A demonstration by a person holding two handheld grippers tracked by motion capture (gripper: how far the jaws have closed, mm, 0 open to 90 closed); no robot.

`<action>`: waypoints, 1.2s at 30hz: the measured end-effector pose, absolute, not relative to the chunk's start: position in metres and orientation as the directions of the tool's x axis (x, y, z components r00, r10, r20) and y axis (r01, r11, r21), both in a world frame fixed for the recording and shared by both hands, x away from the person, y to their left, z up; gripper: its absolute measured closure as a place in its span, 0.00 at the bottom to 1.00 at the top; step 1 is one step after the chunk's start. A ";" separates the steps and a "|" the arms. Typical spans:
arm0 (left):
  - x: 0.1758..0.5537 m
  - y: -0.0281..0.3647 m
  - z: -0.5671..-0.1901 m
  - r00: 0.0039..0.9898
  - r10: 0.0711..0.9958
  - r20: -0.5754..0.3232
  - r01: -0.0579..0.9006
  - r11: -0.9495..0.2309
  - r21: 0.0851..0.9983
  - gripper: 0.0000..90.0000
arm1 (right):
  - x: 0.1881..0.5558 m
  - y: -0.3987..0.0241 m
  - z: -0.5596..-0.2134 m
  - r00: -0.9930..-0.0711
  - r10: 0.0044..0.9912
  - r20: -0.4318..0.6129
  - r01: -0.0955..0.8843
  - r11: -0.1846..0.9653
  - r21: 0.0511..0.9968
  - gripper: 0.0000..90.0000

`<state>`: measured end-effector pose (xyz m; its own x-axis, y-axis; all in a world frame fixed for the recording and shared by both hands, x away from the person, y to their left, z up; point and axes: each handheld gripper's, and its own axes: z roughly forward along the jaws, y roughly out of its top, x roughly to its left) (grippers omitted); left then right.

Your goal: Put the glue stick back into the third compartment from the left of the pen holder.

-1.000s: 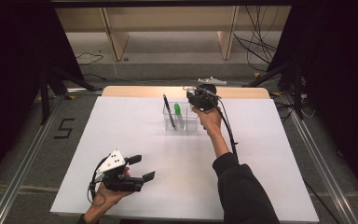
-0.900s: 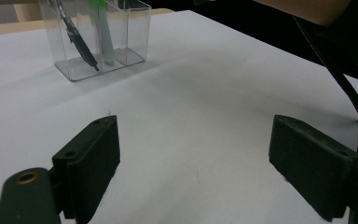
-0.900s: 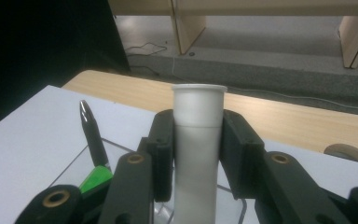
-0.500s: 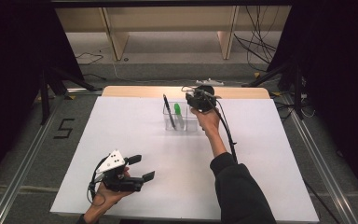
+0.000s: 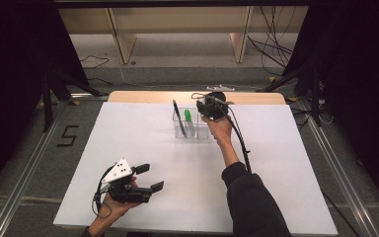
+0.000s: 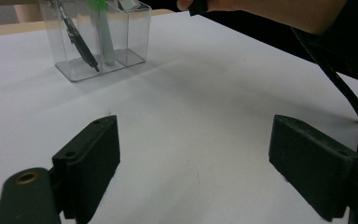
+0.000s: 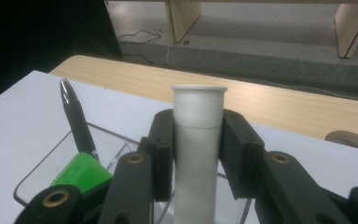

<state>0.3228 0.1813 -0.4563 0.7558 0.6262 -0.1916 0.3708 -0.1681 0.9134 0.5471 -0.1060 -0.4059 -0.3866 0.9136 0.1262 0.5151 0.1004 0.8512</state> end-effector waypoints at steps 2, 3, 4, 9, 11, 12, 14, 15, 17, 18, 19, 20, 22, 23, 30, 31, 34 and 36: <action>0.323 0.181 -0.456 0.756 0.626 -0.192 0.371 -0.168 0.913 0.18 | 0.547 -0.106 -0.407 -0.389 0.913 0.125 0.518 0.105 0.849 0.75; 0.323 0.181 -0.456 0.756 0.626 -0.192 0.371 -0.168 0.913 0.18 | 0.547 -0.105 -0.407 -0.389 0.913 0.125 0.521 0.106 0.847 0.74; 0.323 0.181 -0.456 0.756 0.626 -0.192 0.371 -0.167 0.913 0.18 | 0.547 -0.105 -0.407 -0.391 0.911 0.129 0.523 0.106 0.845 0.70; 0.323 0.181 -0.457 0.756 0.626 -0.193 0.371 -0.168 0.913 0.18 | 0.546 -0.109 -0.401 -0.388 0.906 0.173 0.522 0.062 0.850 0.46; 0.323 0.181 -0.456 0.756 0.625 -0.192 0.371 -0.168 0.913 0.18 | 0.545 -0.111 -0.398 -0.392 0.903 0.176 0.521 0.061 0.851 0.42; 0.323 0.181 -0.457 0.756 0.625 -0.193 0.371 -0.168 0.913 0.18 | 0.544 -0.113 -0.396 -0.395 0.901 0.177 0.524 0.063 0.849 0.41; 0.323 0.181 -0.457 0.756 0.626 -0.193 0.372 -0.167 0.913 0.18 | 0.542 -0.115 -0.394 -0.406 0.897 0.177 0.528 0.072 0.846 0.39; 0.323 0.181 -0.457 0.756 0.626 -0.193 0.372 -0.168 0.913 0.18 | 0.541 -0.115 -0.392 -0.412 0.894 0.173 0.526 0.079 0.847 0.38; 0.323 0.181 -0.457 0.755 0.626 -0.193 0.372 -0.166 0.913 0.18 | 0.539 -0.116 -0.390 -0.421 0.891 0.168 0.527 0.090 0.845 0.37; 0.323 0.181 -0.457 0.755 0.626 -0.195 0.372 -0.165 0.913 0.18 | 0.537 -0.116 -0.389 -0.426 0.889 0.168 0.528 0.094 0.844 0.37; 0.323 0.181 -0.457 0.754 0.626 -0.197 0.373 -0.162 0.913 0.18 | 0.536 -0.116 -0.388 -0.432 0.886 0.166 0.528 0.100 0.843 0.37; 0.323 0.181 -0.457 0.755 0.626 -0.194 0.374 -0.168 0.912 0.18 | 0.535 -0.116 -0.387 -0.440 0.883 0.162 0.527 0.108 0.843 0.37; 0.323 0.181 -0.457 0.755 0.626 -0.195 0.373 -0.166 0.913 0.18 | 0.531 -0.116 -0.384 -0.449 0.878 0.166 0.531 0.113 0.840 0.37; 0.323 0.181 -0.457 0.756 0.625 -0.195 0.373 -0.166 0.913 0.18 | 0.528 -0.115 -0.383 -0.456 0.875 0.165 0.529 0.117 0.841 0.37; 0.323 0.181 -0.457 0.756 0.623 -0.200 0.379 -0.167 0.910 0.18 | 0.510 -0.116 -0.377 -0.518 0.839 0.165 0.507 0.145 0.850 0.37; 0.323 0.181 -0.457 0.756 0.623 -0.202 0.380 -0.167 0.910 0.18 | 0.507 -0.115 -0.376 -0.526 0.835 0.162 0.503 0.152 0.851 0.37; 0.323 0.181 -0.457 0.756 0.623 -0.201 0.381 -0.168 0.909 0.18 | 0.498 -0.116 -0.375 -0.549 0.822 0.153 0.493 0.171 0.853 0.37; 0.323 0.181 -0.457 0.755 0.624 -0.202 0.382 -0.168 0.909 0.18 | 0.493 -0.117 -0.375 -0.565 0.811 0.154 0.485 0.175 0.856 0.36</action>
<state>0.3234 0.1812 -0.4573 0.7551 0.6236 -0.2024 0.3820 -0.1676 0.9088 0.4927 -0.1169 -0.3747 -0.5648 0.8107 0.1540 0.4854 0.1755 0.8565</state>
